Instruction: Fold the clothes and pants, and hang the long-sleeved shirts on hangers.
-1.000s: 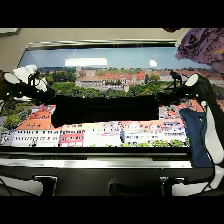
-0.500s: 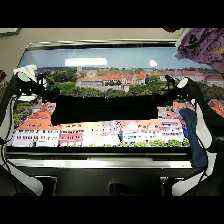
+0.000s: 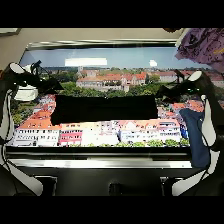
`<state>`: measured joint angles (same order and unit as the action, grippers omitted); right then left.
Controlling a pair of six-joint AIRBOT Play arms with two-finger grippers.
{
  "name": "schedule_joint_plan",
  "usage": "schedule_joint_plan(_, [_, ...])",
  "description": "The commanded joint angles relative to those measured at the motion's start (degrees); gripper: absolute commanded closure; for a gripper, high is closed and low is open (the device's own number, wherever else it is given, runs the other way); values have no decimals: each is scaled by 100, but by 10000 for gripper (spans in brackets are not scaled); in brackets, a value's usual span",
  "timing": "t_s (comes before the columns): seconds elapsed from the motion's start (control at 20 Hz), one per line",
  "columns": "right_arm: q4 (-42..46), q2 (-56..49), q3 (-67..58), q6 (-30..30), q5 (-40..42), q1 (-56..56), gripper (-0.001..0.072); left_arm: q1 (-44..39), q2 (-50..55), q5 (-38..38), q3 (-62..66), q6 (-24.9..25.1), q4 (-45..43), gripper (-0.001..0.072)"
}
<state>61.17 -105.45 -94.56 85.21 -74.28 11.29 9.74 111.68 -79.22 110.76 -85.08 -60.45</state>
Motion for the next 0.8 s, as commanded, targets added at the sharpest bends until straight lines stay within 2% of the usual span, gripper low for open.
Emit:
schedule_joint_plan(0.0, [-979, -238, -13, -81, -673, 765, 99, 7, -133, -247, 509, -107, -326, 151])
schedule_joint_plan(0.1, [-1499, -540, 79, -295, -929, 957, 57, 7, -205, -245, 538, -162, -326, 152])
schedule_joint_plan(0.4, [-1709, -1064, 79, -466, -675, 581, 59, -17, -212, -245, 535, -302, -326, 152])
schedule_joint_plan(0.55, [-1788, -1163, 79, -463, -590, 249, 94, -17, -212, -245, 535, -345, -326, 152])
schedule_joint_plan(0.65, [-1814, -1161, 76, -463, -573, 22, 305, -20, -208, -245, 535, -345, -321, 152])
schedule_joint_plan(0.7, [-1812, -1143, 76, -459, -586, -57, 471, -31, -208, -247, 533, -345, -319, 153])
schedule_joint_plan(0.75, [-1803, -1082, 76, -459, -597, -96, 648, -57, -205, -247, 533, -345, -262, 191])
